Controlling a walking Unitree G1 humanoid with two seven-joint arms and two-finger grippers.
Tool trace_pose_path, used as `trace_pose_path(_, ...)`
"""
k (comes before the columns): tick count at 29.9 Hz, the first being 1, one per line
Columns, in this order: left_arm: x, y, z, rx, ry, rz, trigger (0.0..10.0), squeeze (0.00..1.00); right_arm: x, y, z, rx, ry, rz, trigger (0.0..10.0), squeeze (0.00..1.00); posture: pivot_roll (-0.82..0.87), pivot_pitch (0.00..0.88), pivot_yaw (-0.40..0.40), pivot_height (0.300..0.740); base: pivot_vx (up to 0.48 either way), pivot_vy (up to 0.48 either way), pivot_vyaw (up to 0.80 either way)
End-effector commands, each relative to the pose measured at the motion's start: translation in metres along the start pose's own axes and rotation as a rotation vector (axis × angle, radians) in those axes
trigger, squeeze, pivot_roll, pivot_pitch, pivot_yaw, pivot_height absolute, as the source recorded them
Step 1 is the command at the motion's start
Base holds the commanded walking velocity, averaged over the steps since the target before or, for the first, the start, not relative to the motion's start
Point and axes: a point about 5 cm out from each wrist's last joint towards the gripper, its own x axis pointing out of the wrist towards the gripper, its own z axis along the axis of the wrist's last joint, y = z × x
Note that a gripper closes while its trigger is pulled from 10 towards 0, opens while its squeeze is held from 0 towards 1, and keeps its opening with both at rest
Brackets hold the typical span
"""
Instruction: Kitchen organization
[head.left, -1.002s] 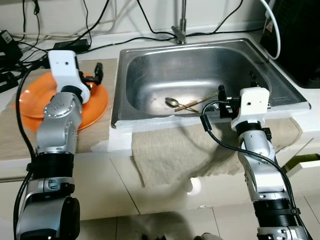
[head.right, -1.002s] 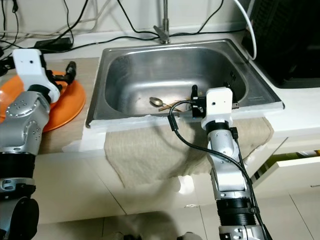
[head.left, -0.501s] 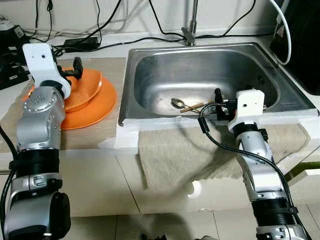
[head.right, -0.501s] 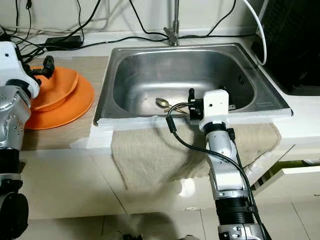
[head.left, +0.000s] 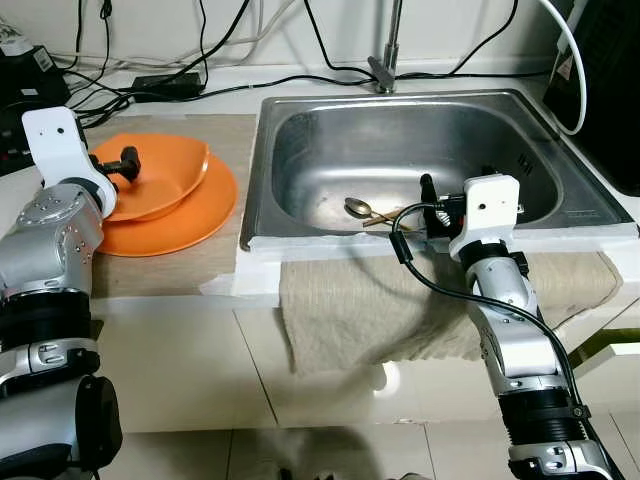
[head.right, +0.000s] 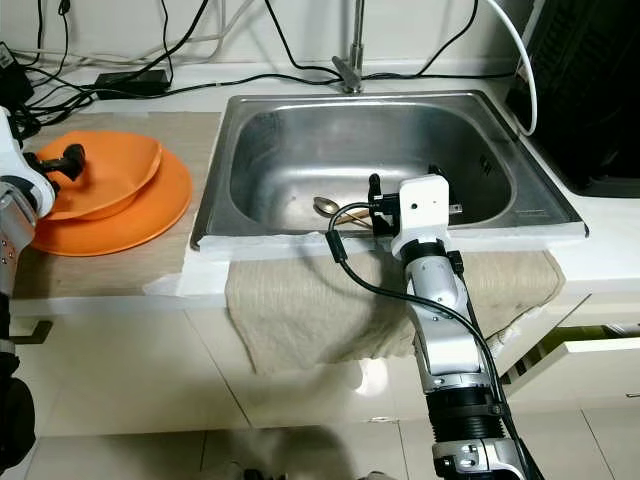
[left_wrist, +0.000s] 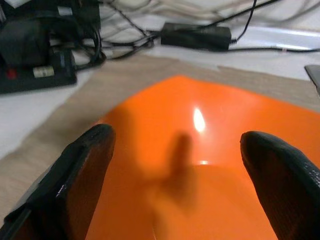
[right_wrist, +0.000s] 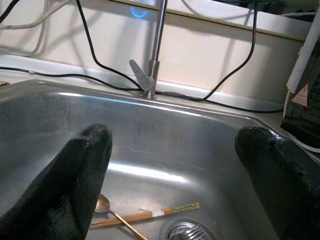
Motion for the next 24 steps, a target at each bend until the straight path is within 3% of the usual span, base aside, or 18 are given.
trace_pose_path(1,0.002,0.000,0.003,-0.051,0.020,-0.006,10.0,0.00,0.000,0.001,0.000,0.007,-0.006,0.008,10.0,0.00,0.01,0.000,0.034,0.740,0.000,0.000,0.00)
trace_pose_path(15,0.003,-0.006,-0.016,-0.178,0.190,-0.049,10.0,0.00,0.000,0.000,0.000,0.006,0.000,0.009,10.0,0.00,0.00,0.000,0.035,0.740,0.000,0.000,0.00)
trace_pose_path(24,0.003,-0.009,-0.013,-0.148,0.195,-0.071,10.0,0.00,0.000,0.000,-0.001,0.005,0.006,0.010,10.0,0.00,0.00,0.000,0.035,0.740,0.000,0.000,0.00)
